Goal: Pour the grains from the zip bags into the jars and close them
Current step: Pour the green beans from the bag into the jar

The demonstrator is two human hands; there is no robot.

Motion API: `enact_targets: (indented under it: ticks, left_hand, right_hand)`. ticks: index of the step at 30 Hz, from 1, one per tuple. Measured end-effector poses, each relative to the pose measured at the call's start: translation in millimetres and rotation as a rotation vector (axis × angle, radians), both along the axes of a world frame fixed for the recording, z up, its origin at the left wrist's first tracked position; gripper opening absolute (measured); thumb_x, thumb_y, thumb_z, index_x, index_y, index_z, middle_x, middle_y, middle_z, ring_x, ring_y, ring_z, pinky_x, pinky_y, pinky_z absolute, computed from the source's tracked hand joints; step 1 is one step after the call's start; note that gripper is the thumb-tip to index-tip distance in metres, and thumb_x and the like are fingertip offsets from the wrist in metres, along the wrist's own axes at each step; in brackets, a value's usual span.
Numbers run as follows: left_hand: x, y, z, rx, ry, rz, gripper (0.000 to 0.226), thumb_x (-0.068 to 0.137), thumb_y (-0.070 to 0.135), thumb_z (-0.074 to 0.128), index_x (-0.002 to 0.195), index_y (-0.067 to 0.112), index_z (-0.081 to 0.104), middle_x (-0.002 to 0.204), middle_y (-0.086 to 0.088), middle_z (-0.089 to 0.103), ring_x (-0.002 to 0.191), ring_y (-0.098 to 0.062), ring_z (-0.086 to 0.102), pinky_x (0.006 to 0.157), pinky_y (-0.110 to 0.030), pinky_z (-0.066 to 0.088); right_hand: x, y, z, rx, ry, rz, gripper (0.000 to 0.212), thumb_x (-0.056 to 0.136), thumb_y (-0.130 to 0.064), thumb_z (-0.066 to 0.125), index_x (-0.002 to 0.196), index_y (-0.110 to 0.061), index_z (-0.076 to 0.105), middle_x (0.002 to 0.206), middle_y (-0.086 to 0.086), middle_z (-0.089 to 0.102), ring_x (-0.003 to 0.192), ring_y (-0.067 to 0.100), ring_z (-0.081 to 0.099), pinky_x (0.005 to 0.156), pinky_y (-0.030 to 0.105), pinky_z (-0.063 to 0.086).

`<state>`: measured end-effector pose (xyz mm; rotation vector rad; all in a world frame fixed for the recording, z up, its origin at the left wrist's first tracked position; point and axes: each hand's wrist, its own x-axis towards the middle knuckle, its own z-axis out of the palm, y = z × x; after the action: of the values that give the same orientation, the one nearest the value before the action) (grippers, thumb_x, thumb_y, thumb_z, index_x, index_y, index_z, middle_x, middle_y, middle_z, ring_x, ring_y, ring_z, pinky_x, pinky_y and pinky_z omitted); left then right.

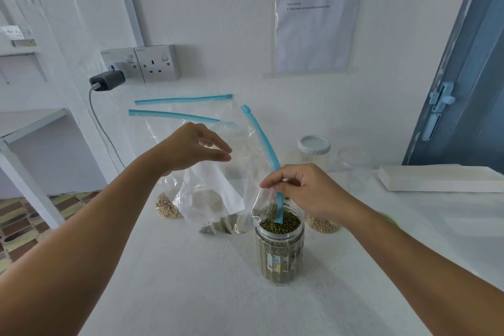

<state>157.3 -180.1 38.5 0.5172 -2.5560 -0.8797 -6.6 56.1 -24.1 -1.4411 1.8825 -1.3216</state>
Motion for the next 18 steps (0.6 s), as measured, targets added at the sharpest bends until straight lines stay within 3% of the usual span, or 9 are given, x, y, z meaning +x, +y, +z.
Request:
enact_targets:
  ticks: [2, 5, 9, 12, 18]
  left_hand:
    - [-0.5, -0.3, 0.5, 0.001, 0.008, 0.007, 0.018, 0.079, 0.03, 0.088, 0.096, 0.027, 0.084, 0.088, 0.026, 0.07, 0.094, 0.01, 0.062, 0.083, -0.012, 0.041]
    - [-1.0, -0.4, 0.9, -0.009, 0.003, -0.004, 0.018, 0.08, 0.028, 0.087, 0.097, 0.024, 0.084, 0.084, 0.034, 0.069, 0.089, 0.019, 0.06, 0.083, -0.014, 0.041]
    - [-1.6, 0.3, -0.3, -0.012, 0.013, -0.022, 0.017, 0.082, 0.024, 0.086, 0.098, 0.02, 0.083, 0.08, 0.039, 0.066, 0.085, 0.022, 0.058, 0.081, -0.01, 0.039]
    - [-2.8, 0.8, -0.2, -0.015, 0.008, -0.036, 0.018, 0.084, 0.023, 0.084, 0.101, 0.017, 0.083, 0.081, 0.04, 0.066, 0.086, 0.022, 0.058, 0.08, -0.006, 0.038]
    - [-2.2, -1.6, 0.5, -0.027, -0.001, -0.029, 0.019, 0.083, 0.024, 0.085, 0.101, 0.018, 0.083, 0.08, 0.042, 0.064, 0.086, 0.024, 0.057, 0.081, -0.01, 0.038]
  right_hand:
    - [-0.5, -0.5, 1.2, 0.002, 0.02, -0.003, 0.03, 0.103, -0.006, 0.061, 0.108, -0.028, 0.081, 0.109, -0.018, 0.077, 0.106, 0.001, 0.07, 0.092, 0.013, 0.054]
    - [-0.1, 2.4, 2.6, 0.033, 0.003, 0.037, 0.026, 0.103, -0.012, 0.064, 0.109, -0.031, 0.08, 0.109, -0.022, 0.074, 0.104, 0.002, 0.07, 0.091, 0.014, 0.054]
    - [-2.1, 8.2, -1.1, 0.095, -0.015, 0.074, 0.023, 0.096, -0.02, 0.075, 0.111, -0.037, 0.077, 0.094, -0.015, 0.075, 0.089, 0.011, 0.073, 0.09, 0.031, 0.061]
    - [-2.9, 9.3, -2.2, 0.14, -0.019, 0.095, 0.026, 0.094, -0.021, 0.076, 0.114, -0.038, 0.076, 0.105, -0.008, 0.078, 0.096, 0.012, 0.076, 0.098, 0.038, 0.06]
    - [-5.6, 9.1, -0.6, 0.129, 0.002, 0.104, 0.026, 0.095, -0.017, 0.076, 0.11, -0.037, 0.08, 0.107, -0.01, 0.078, 0.098, 0.015, 0.075, 0.1, 0.038, 0.058]
